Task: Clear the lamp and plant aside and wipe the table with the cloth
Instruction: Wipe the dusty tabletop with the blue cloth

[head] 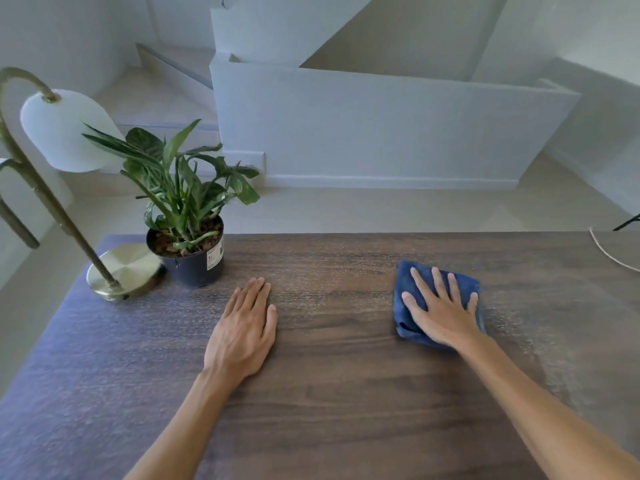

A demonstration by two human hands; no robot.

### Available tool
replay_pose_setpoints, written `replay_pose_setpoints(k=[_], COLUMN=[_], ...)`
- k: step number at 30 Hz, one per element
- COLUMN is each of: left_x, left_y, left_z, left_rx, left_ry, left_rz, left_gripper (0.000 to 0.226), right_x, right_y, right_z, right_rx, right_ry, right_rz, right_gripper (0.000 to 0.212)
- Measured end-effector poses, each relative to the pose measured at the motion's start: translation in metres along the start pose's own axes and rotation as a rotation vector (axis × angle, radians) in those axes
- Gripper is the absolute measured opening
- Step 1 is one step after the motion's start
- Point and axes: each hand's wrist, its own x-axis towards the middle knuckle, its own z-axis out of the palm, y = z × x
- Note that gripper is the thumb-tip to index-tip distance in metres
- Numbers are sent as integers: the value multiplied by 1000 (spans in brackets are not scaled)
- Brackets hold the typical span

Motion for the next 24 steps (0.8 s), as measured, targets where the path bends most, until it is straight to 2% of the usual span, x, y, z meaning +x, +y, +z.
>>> replay_pose_setpoints(k=[2,4,7,9,11,12,14,16,18,20,22,24], left_x=[-1,1,-1,-5,-9,-9,-9,-13,-27,-48,-62,-64], left_y=[0,-4,-8,-5,-6,-7,-12,-11,-1,18,30,31], left_z=[0,-1,-5,-9,-13,-13,-9,-2,4,7,6,3], left_rx=[-26,-90,-175,-218,-213,-199,-153,-89,-34,-16,-9,3], left_ry=[-11,-18,-34,-57,-79,-75,-69,-88,-105,-107,-113,-106], left_rz=[-8,-16,-54,-93,-111,-94,-46,-18,-18,11,55,71], left_gripper=[64,65,70,71,69,70,72,74,74,73,72,71], right_x=[28,27,-38,-96,-142,-157,-162,-135,-93,-56,-37,-57], right_y=[-51,-116,-190,-188,-145,-109,-34,33,62,46,-5,-60], right_z=[6,23,57,71,77,77,68,50,31,22,26,42], right_rx=[12,31,14,25,35,29,-30,-105,-35,21,27,44], right_ry=[42,111,138,141,124,117,122,124,110,120,127,135], right_rz=[-33,-145,-401,-539,-625,-629,-516,-263,-36,51,-45,-219], right_gripper=[66,67,68,66,64,63,63,66,66,64,65,65])
